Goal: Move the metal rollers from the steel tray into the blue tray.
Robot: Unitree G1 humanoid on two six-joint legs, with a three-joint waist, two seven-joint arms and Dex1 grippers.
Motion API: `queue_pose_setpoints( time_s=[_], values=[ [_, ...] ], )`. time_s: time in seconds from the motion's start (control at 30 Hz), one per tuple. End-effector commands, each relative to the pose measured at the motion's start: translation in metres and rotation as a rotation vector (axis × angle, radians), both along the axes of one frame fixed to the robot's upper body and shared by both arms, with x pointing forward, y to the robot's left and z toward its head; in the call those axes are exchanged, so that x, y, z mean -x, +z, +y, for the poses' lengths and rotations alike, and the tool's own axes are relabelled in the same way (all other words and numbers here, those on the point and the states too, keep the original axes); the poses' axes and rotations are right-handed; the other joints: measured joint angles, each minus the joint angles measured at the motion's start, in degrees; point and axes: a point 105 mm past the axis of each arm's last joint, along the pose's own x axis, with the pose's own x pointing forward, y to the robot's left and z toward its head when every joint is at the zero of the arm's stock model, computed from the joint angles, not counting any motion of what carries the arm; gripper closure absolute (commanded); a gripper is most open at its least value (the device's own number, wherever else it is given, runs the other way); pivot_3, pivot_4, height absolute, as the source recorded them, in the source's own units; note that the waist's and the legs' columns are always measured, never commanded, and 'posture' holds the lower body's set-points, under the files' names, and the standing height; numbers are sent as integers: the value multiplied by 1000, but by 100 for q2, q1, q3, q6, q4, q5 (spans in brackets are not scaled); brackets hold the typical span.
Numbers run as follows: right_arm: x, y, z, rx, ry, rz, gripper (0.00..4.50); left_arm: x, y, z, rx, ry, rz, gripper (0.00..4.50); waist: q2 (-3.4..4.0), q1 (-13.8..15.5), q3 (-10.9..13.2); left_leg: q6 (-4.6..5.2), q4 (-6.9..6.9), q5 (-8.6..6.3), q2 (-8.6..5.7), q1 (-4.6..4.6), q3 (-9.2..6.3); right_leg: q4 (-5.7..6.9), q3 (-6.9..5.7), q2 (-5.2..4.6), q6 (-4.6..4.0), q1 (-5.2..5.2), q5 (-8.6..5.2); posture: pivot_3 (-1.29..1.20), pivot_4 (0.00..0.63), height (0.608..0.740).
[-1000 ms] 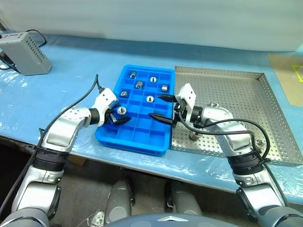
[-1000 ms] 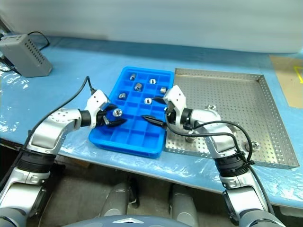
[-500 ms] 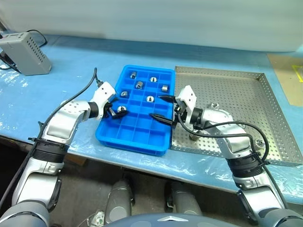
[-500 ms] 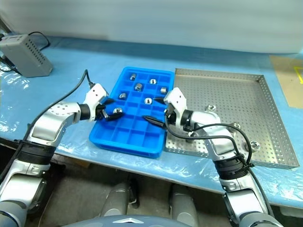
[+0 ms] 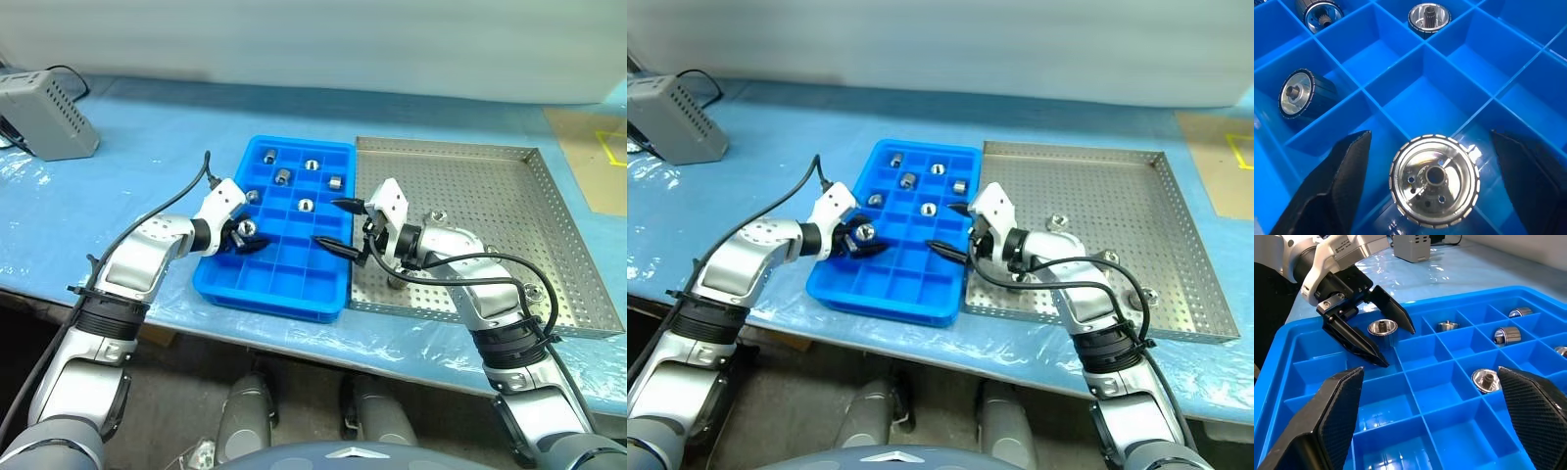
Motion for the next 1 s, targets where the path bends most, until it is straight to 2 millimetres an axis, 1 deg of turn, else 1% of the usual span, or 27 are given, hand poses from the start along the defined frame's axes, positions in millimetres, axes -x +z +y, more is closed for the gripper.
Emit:
queue_pose_setpoints(
  time_s=[0.03, 0.1, 0.2, 0.27, 0.4, 0.47, 0.67, 0.77, 0.8, 0.87, 1.0],
  values=[
    [4, 18, 4, -11, 21, -84, 0, 0, -6, 9, -31, 39, 24, 1402, 0, -6, 0, 0, 0, 0, 0, 1, 0, 0, 0, 0, 0, 1, 0, -171, 150, 740],
    [4, 18, 4, -10, 19, -84, 0, 0, -6, 8, -27, 33, 29, 1402, 0, -9, 0, 0, 0, 0, 0, 2, 0, 0, 0, 0, 0, 2, 0, -171, 150, 740],
    [4, 18, 4, -9, 16, -86, 0, 3, -4, 6, -19, 2, 27, 1892, 0, -10, 0, 0, 0, 0, 0, 3, 0, 0, 1, 0, 0, 2, 0, -171, 150, 740],
    [4, 17, 4, -6, 15, -85, 0, 2, -4, 8, -19, 23, 31, 2524, 0, -11, 0, 0, 0, 0, 0, 2, 0, 0, 1, 0, 0, 2, 0, -171, 150, 740],
    [3, 17, 4, -2, 13, -87, 0, 2, 2, 6, 18, 7, 29, 2524, 0, -11, 0, 0, 0, 0, -1, 2, 0, 0, 2, 0, -1, 1, 0, -172, 150, 740],
    [3, 17, 4, -1, 12, -88, 0, 2, 5, 6, 26, 2, 19, 2709, 0, -12, 0, 0, 0, 0, -1, 1, 0, 0, 2, 0, -1, 1, 0, -172, 150, 740],
    [2, 15, 5, 3, 18, -88, 0, 8, 38, 1, 148, -53, -73, 2732, 0, -6, 0, 0, 0, 0, -1, -11, 0, 0, 2, 0, -1, -10, 1, -167, 150, 740],
    [2, 14, 6, 2, 23, -87, 0, 17, 56, 0, 227, -102, -120, 2732, 0, 7, 0, 2, 2, -1, -2, -24, 0, 0, 2, 0, -2, -21, 1, -161, 150, 740],
    [2, 14, 6, 3, 25, -87, 0, 22, 59, 0, 237, -120, -123, 2732, 0, 9, 0, 4, 3, -2, -2, -25, 0, -1, 2, 0, -2, -21, 1, -161, 150, 740],
    [2, 13, 6, 6, 26, -86, 0, 31, 59, 4, 211, -145, -115, 2732, 0, 1, 0, 6, 4, -3, -3, -25, 0, -2, 2, 0, -2, -21, 1, -161, 150, 740],
    [0, 12, 5, 9, 29, -85, 0, 38, 54, 20, 131, -121, -84, 2732, 0, -9, 0, 4, 3, -2, 1, -22, 0, 2, 2, 3, -3, -23, 1, -161, 150, 740]
  ],
)
